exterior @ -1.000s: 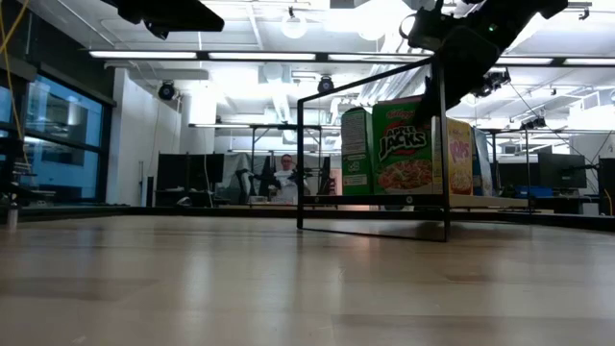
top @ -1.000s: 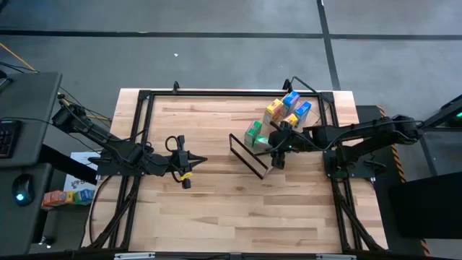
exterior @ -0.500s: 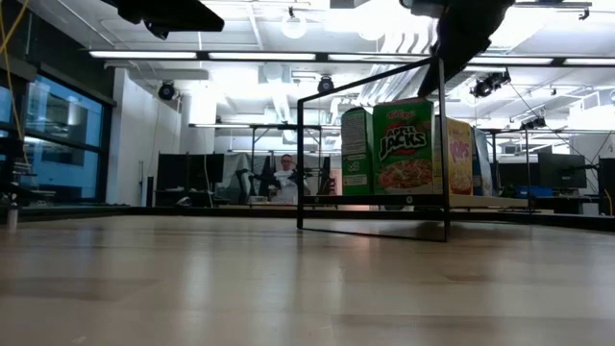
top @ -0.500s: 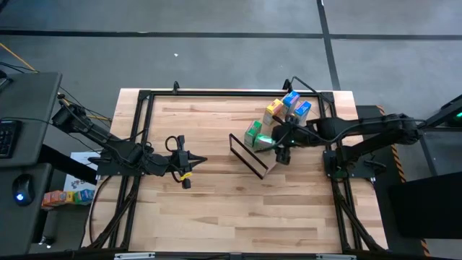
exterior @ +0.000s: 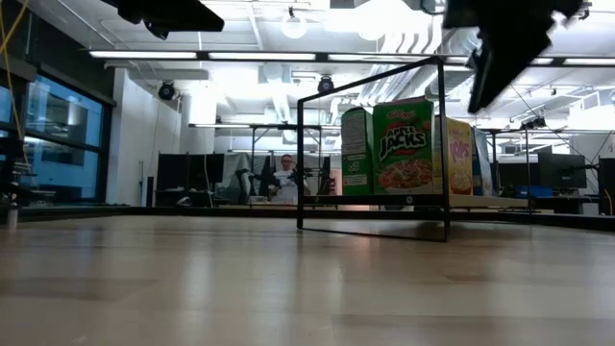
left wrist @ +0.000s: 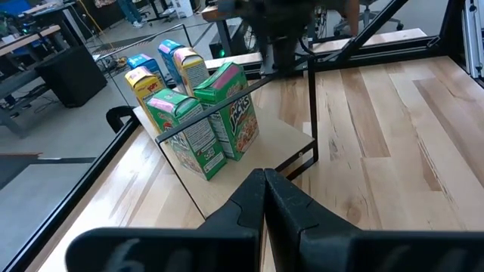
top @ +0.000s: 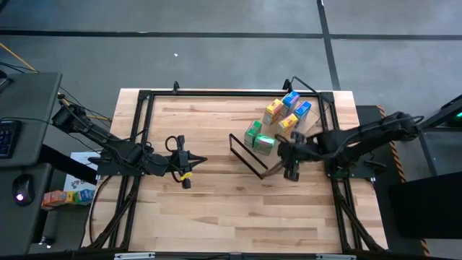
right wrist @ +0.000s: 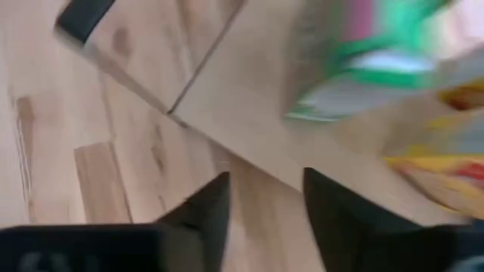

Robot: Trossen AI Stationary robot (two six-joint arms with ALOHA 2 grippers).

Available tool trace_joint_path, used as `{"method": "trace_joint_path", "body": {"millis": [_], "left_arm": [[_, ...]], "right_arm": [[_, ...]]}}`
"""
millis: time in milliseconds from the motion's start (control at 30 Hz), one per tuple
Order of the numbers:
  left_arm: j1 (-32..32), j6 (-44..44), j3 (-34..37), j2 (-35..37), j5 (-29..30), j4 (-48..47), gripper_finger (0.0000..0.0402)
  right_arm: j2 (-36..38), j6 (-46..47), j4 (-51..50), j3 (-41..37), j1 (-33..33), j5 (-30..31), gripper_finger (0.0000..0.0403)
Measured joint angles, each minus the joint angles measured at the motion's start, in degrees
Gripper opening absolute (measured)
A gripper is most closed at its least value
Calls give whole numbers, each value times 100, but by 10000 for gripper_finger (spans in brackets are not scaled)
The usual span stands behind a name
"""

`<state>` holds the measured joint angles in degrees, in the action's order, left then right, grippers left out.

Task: Stack cereal on shelf
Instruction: Put the green cereal box on the shelf aligned with the green cereal box

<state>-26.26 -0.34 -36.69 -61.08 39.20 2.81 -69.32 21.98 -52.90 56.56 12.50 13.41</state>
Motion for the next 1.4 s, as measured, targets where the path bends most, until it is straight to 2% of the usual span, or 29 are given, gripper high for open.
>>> {"method": "trace_joint_path", "body": {"millis": [133,200,367,467,600,1400], "left_arm": [[0,0,0,1,0,1,0],[0,0,0,1,0,2,0],[0,4,0,0,0,3,0],[0,1,0,1,0,4,0],[0,0,0,0,0,4,0],[-1,-2,0,1,0,4,0]], "right_arm": [[-4,-412,1210,-817,255,-13,40],[-4,-659,1688,-1129,292,56,11],[-4,-1104,2626,-1575,236,632,22],[-4,-1349,3158,-1710,114,715,5],[-4,-1581,3502,-1764,-65,764,7],[-4,-2093,3177,-1768,-906,1303,0]]}}
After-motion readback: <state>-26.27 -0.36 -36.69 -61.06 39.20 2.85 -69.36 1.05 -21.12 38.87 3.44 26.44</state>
